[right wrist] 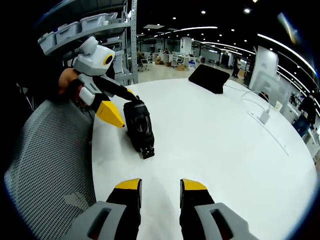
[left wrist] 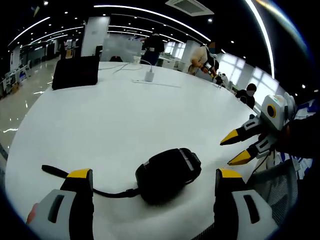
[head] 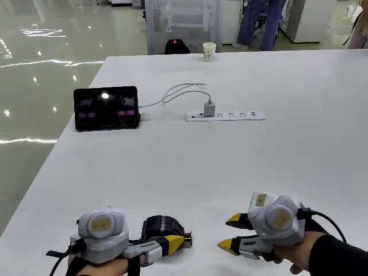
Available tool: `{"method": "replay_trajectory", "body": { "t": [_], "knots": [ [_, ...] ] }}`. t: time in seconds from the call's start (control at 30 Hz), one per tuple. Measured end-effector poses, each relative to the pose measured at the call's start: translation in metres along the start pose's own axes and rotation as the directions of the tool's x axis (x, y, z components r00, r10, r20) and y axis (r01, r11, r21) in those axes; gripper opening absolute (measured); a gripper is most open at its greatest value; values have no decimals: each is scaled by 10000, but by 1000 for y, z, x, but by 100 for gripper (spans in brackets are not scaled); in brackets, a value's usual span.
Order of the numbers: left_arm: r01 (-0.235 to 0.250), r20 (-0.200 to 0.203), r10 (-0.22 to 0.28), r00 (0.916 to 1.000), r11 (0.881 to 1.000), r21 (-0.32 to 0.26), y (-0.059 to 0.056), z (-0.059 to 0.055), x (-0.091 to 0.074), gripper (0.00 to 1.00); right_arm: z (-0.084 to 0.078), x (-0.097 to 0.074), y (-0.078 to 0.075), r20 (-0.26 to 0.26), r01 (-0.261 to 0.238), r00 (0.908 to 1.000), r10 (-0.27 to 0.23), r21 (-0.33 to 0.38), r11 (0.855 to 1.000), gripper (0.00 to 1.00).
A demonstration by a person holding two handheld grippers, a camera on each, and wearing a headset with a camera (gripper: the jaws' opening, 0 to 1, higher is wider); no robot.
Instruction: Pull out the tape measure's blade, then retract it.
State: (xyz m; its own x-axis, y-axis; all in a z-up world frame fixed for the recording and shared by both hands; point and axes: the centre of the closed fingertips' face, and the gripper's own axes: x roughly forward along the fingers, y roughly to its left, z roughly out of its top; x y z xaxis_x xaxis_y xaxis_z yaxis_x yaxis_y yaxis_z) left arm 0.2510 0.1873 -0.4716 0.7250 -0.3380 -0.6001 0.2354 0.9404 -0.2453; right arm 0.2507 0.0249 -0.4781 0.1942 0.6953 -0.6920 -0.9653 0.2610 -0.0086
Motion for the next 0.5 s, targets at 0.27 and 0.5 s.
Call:
{"method": "replay_trajectory", "body": {
  "t": [0.27, 0.5],
  "knots": [
    [874, -205, -869, 9960, 9959, 252, 4, -2, -12, 99, -15, -18, -9, -95, 373, 9993, -370, 351, 9987, 31],
    [1587, -509, -1530, 9869, 9778, 1368, 3, -6, -24, 99, -27, -32, -17, -195, 661, 9977, -651, 561, 9962, 34]
  ]
}}
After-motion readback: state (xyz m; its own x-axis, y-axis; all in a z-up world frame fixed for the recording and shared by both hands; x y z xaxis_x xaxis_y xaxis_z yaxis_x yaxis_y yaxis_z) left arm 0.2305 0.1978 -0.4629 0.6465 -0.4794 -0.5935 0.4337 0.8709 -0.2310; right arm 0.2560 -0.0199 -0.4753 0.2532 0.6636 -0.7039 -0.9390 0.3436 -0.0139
